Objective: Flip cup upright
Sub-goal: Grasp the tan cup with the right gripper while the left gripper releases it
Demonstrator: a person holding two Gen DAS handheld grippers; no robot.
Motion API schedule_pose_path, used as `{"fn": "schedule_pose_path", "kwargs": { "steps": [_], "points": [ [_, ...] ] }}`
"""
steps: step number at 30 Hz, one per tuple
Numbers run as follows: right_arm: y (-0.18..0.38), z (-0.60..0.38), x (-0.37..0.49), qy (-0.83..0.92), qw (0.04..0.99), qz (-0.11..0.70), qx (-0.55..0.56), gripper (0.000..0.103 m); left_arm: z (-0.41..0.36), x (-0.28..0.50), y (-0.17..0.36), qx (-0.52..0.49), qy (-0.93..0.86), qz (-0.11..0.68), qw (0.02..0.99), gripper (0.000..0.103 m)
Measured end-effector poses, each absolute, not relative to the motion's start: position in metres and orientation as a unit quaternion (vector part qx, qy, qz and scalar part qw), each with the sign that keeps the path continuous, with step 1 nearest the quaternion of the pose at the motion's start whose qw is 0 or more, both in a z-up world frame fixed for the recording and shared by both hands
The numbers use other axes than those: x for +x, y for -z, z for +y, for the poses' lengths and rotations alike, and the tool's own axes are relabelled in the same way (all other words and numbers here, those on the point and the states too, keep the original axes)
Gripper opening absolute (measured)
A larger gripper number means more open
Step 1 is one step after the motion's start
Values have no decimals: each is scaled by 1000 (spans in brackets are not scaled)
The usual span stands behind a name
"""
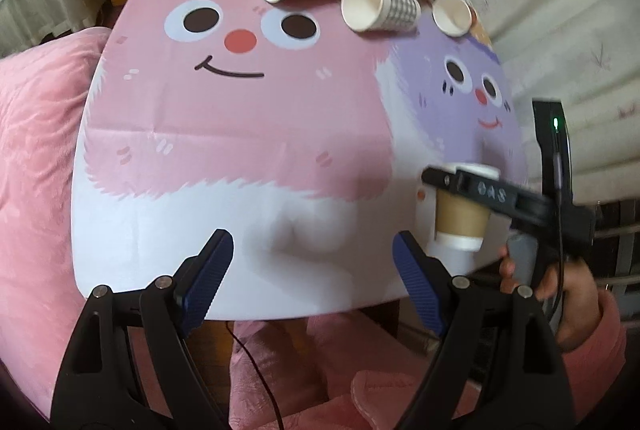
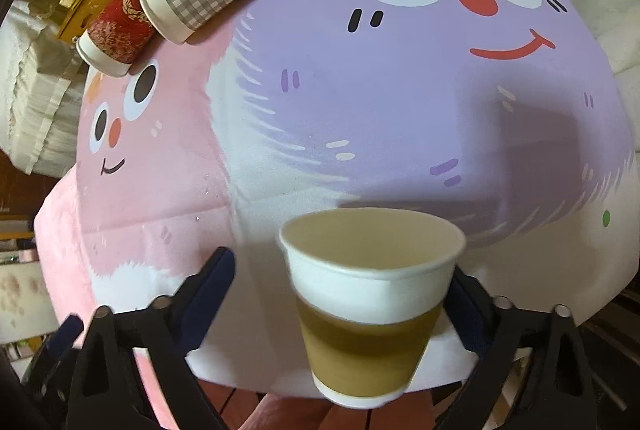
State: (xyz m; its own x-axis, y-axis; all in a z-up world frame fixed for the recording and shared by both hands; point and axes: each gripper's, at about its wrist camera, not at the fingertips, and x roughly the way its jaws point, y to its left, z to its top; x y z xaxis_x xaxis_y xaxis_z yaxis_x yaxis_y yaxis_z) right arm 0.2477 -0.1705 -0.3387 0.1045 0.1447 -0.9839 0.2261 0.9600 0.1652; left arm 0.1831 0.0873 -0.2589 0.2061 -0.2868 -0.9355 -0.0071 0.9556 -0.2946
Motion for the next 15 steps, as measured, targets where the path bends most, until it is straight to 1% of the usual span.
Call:
{"fn": "schedule_pose_path", "kwargs": {
  "steps": [1,2,10,13,15],
  "points": [
    [339,-168,246,33,734,664,139,74,87,183,260,-113,95,624,767,80],
    [339,-165,243,37,741,656,139,68,89,181,260,-103,105,625,766,80],
    [315,-125,223,35,811,575,97,64,91,182,255,-65,134,624,767,80],
    [302,-110,215,24,845,527,86,64,93,184,249,-59,141,616,773,80],
    [294,-104,207,8,876,475,83,64,95,185,244,-44,139,610,779,80]
  ]
}}
